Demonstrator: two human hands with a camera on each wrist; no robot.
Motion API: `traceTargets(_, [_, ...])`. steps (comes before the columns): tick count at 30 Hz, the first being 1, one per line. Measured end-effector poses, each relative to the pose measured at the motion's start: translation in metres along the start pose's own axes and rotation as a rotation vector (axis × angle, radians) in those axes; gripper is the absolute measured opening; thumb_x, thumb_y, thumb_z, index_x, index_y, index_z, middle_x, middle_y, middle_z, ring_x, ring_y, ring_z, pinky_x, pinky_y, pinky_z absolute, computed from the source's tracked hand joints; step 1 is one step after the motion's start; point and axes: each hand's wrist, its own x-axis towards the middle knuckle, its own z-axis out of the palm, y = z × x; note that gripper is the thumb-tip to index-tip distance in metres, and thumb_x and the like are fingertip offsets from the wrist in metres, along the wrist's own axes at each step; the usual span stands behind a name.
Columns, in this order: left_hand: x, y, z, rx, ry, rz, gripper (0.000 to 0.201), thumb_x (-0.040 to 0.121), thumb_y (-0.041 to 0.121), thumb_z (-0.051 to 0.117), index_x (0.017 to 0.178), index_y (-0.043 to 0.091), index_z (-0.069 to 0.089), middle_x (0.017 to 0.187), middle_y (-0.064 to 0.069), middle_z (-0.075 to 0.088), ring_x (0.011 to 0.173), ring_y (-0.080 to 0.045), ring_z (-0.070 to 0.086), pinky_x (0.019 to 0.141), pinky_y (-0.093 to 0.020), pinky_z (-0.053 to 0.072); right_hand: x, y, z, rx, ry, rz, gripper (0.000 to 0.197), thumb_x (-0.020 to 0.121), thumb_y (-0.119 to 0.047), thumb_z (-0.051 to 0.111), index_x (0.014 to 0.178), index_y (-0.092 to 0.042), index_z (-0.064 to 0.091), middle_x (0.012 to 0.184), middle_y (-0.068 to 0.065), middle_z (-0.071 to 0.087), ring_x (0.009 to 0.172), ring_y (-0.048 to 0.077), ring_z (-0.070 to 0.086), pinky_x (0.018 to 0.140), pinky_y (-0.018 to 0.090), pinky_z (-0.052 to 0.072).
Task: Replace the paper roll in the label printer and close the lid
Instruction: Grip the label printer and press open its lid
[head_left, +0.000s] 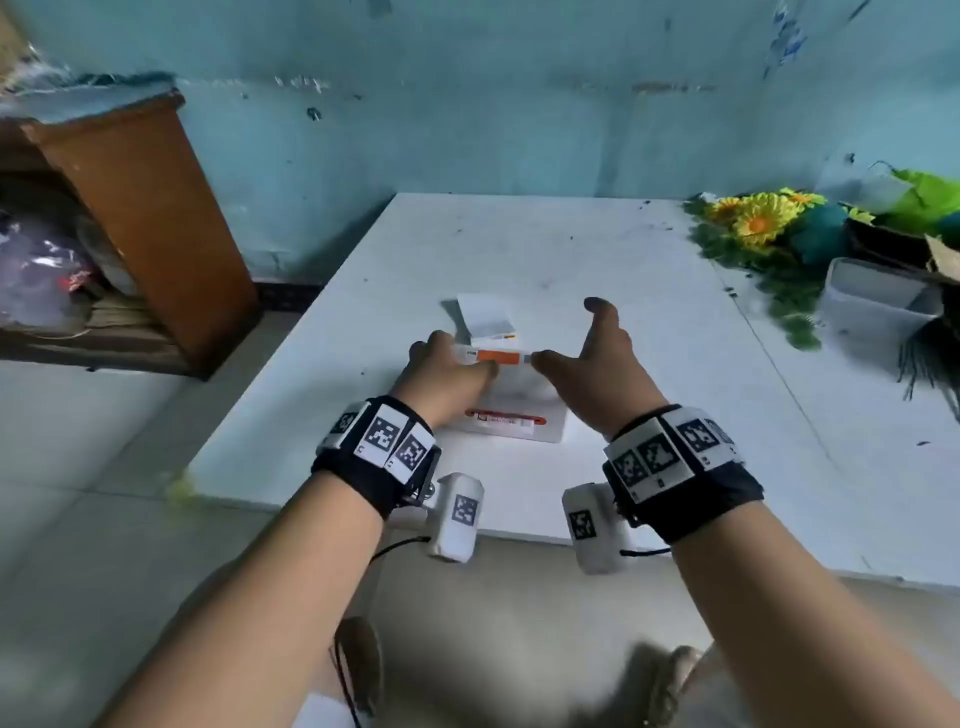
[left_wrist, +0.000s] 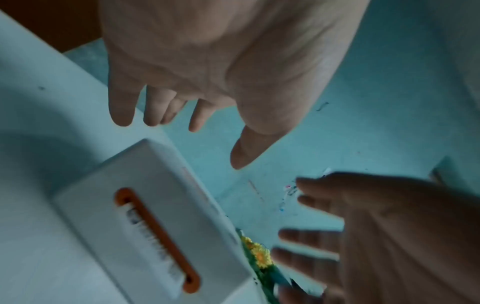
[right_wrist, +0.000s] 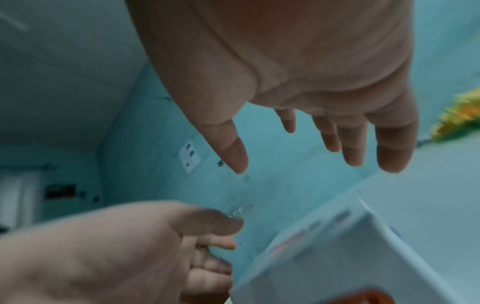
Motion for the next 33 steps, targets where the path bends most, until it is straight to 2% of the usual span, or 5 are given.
traceTargets(9, [0.064,-0.041,0.000,-0.066,-0.105,0.011,0.052,0.053,0.058,0.094,0.094,0.027,0.086,0.094,0.009,0.084,0.097,-0.018,0.079,0.093,-0.044,0.061,0.043,0.035,0.016,-0.048,-0.117,0.170,0.078,0.097,-0.027,0.059,0.163,-0.019,0.018,0.093,-0.007,0.058,0.069,0.009,0.054,0.058,0.029,0.039])
traceTargets(13, [0.066,-0.044,0.005,-0.118,-0.072,0.014,0.035,0.059,0.050,0.098,0.083,0.026,0.086,0.090,0.011,0.083,0.092,-0.017,0.079,0.087,-0.043,0.062,0.056,0.052,0.021,-0.169,-0.114,0.177,0.066,0.097,-0.017,0.056,0.156,-0.024,0.029,0.120,-0.008,0.053,0.065,0.008,0.051,0.053,0.029,0.032])
traceTargets(19, [0.063,-0.051,0.003,-0.095,0.011,0.001,0.084,0.038,0.063,0.100,0.093,0.003,0.076,0.097,-0.011,0.083,0.098,-0.032,0.078,0.088,-0.046,0.063,0.071,0.070,0.018,-0.189,-0.080,0.128,0.078,0.081,-0.021,0.080,0.152,-0.016,0.047,0.118,0.003,0.076,0.098,0.028,0.077,0.094,0.049,0.063])
traceTargets(26, [0.049,-0.060,0.004,-0.221,-0.085,-0.018,0.038,0.073,0.018,0.096,0.092,0.014,0.064,0.111,-0.016,0.080,0.102,-0.034,0.078,0.095,-0.050,0.063,0.059,0.085,0.012,-0.085,-0.049,0.209,0.024,0.082,-0.026,0.091,0.086,-0.012,0.072,0.095,0.012,0.083,0.091,0.023,0.083,0.096,0.045,0.064])
traceTargets(33, [0.045,-0.063,0.010,-0.300,-0.048,0.020,0.034,0.072,0.010,0.095,0.083,0.013,0.064,0.108,-0.025,0.079,0.098,-0.039,0.078,0.097,-0.051,0.062,0.059,0.087,0.017,-0.109,0.003,0.166,0.039,0.088,-0.028,0.085,0.117,-0.015,0.062,0.094,0.004,0.082,0.062,0.004,0.076,0.058,0.027,0.050])
